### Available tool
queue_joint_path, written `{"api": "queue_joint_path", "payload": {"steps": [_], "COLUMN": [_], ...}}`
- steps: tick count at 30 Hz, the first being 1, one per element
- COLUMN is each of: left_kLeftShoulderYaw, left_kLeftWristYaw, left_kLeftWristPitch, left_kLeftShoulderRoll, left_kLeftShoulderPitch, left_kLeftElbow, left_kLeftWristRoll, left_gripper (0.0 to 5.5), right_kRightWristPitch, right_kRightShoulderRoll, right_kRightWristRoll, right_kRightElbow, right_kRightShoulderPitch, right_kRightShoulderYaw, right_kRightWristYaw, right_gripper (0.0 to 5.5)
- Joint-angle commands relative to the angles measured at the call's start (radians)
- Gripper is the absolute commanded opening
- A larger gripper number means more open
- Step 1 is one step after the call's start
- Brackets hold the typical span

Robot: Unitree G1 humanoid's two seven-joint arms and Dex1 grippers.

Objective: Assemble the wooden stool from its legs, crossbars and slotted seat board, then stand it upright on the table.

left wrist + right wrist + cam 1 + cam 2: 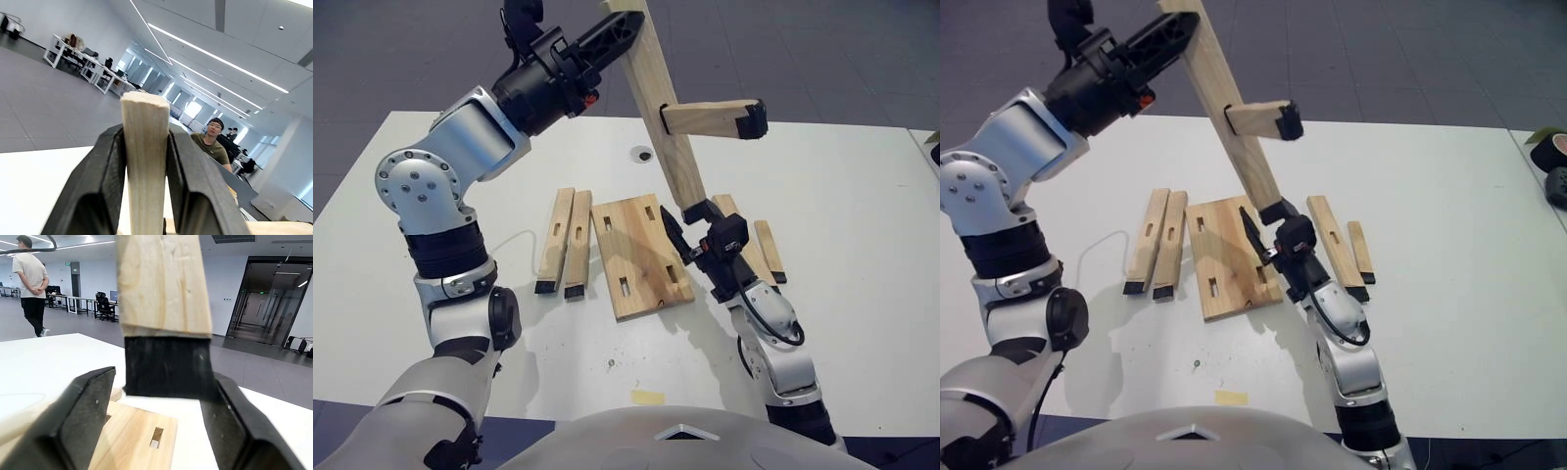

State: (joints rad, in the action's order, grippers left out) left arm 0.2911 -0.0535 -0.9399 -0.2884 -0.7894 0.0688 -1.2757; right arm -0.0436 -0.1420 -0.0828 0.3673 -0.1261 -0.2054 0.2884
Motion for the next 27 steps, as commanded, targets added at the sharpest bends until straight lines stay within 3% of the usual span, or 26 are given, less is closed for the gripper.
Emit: {"api": "queue_joint_path", "payload": {"steps": [1, 12, 19, 27], "left_kLeftShoulderYaw": [0.049, 0.14, 0.127, 0.115], "left_kLeftWristYaw": [0.02, 0.061, -0.013, -0.055], "left_kLeftWristPitch": [0.11, 0.124, 0.108, 0.091], "left_kLeftShoulderRoll": [0.007, -0.1, -0.126, -0.146], "left_kLeftShoulderPitch": [-0.051, 0.047, 0.173, 0.331], "left_kLeftElbow": [-0.04, -0.042, 0.063, 0.175], "left_kLeftWristRoll": [0.066, 0.138, 0.141, 0.158], "left_gripper": [1.06, 1.06, 1.06, 1.06], "right_kRightWristPitch": [-0.032, -0.291, -0.378, -0.315], "right_kRightShoulderRoll": [-0.005, -0.095, -0.1, -0.068], "right_kRightWristRoll": [0.006, 0.168, 0.133, 0.049], "right_kRightElbow": [-0.021, -0.1, -0.024, 0.027], "right_kRightShoulderPitch": [0.001, -0.048, -0.115, -0.162], "right_kRightShoulderYaw": [0.014, 0.064, -0.069, -0.08], "right_kRightWristYaw": [-0.011, -0.103, 0.021, 0.06], "right_gripper": [3.62, 5.37, 5.4, 5.4]}}
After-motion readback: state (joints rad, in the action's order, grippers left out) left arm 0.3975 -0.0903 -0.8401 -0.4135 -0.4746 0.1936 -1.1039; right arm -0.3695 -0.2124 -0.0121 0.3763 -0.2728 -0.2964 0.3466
